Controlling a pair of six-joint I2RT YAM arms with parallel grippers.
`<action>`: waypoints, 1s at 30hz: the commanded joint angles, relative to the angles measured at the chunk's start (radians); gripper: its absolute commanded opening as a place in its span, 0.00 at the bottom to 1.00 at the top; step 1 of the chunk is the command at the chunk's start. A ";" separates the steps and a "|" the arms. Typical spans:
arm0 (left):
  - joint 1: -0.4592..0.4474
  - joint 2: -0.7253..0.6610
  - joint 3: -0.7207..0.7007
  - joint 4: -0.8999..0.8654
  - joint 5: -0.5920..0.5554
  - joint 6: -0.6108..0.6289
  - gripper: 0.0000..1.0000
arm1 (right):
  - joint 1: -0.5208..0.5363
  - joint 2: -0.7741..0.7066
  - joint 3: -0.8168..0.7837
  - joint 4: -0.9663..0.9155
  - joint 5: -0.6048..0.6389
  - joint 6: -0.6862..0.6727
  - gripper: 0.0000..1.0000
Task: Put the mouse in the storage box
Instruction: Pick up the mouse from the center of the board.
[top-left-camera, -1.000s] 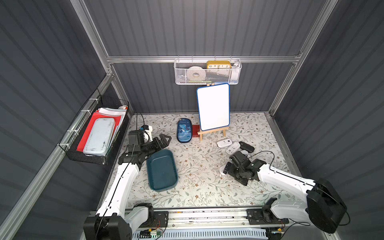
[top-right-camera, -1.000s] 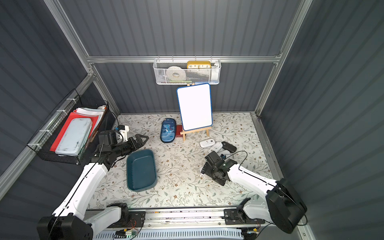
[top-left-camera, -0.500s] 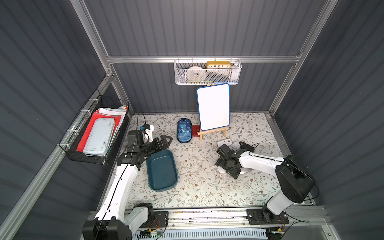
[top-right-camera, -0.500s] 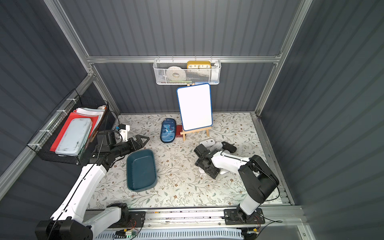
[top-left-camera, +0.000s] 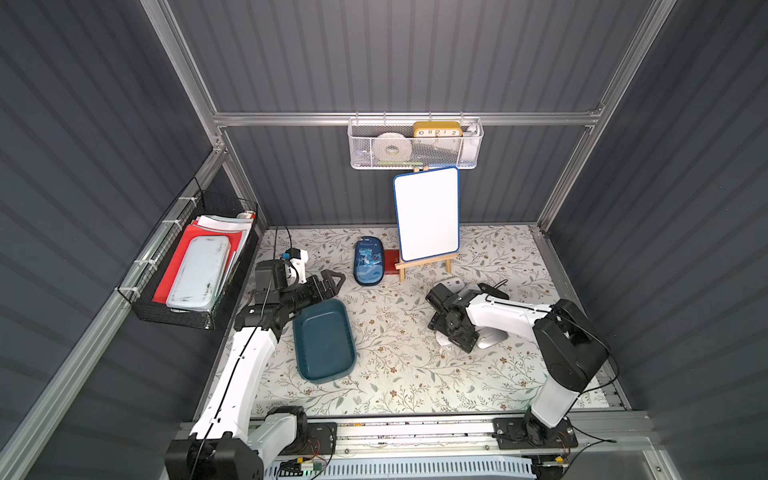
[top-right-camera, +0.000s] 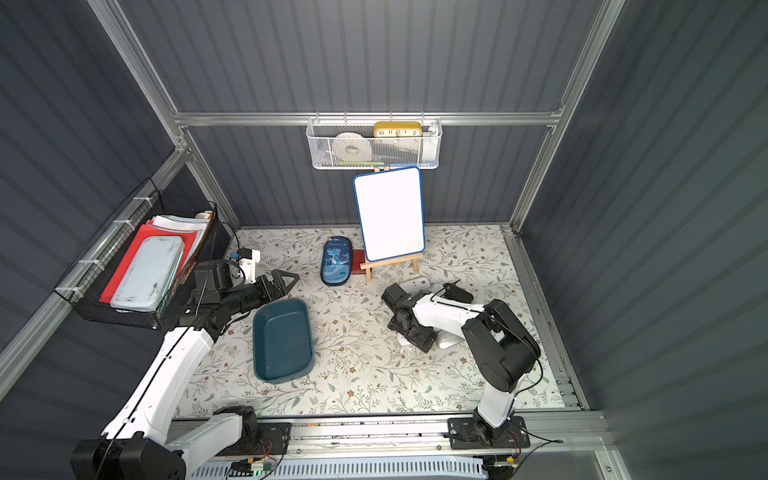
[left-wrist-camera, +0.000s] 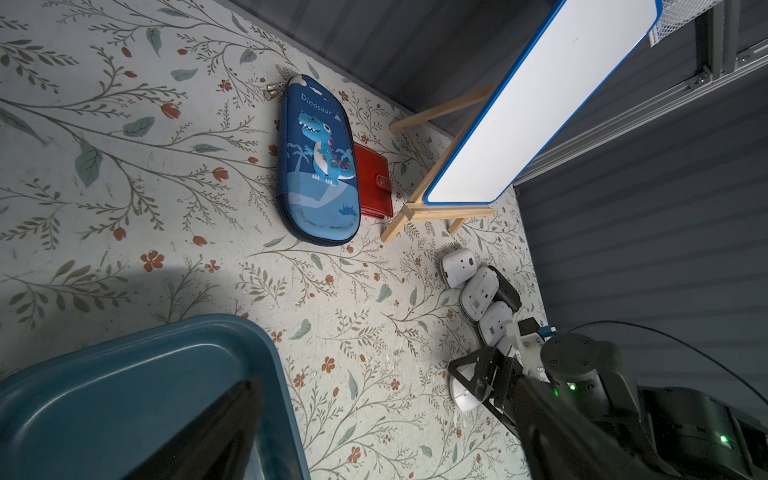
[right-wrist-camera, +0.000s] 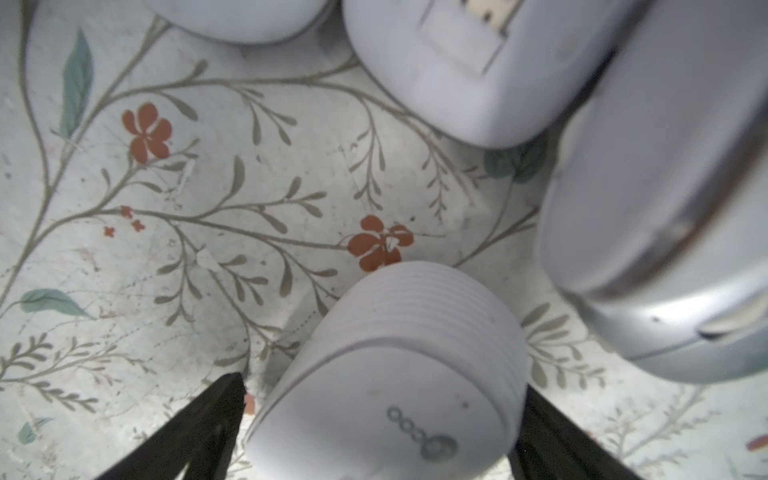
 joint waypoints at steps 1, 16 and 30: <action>0.000 0.003 -0.015 0.001 0.022 0.023 0.99 | -0.017 0.079 0.001 -0.010 0.016 -0.042 0.96; 0.000 0.039 -0.015 0.006 -0.001 0.005 0.99 | -0.038 0.010 -0.044 0.068 -0.022 -0.093 0.46; -0.218 -0.049 -0.164 0.260 0.216 -0.167 0.99 | -0.036 -0.471 -0.225 0.410 -0.184 0.076 0.36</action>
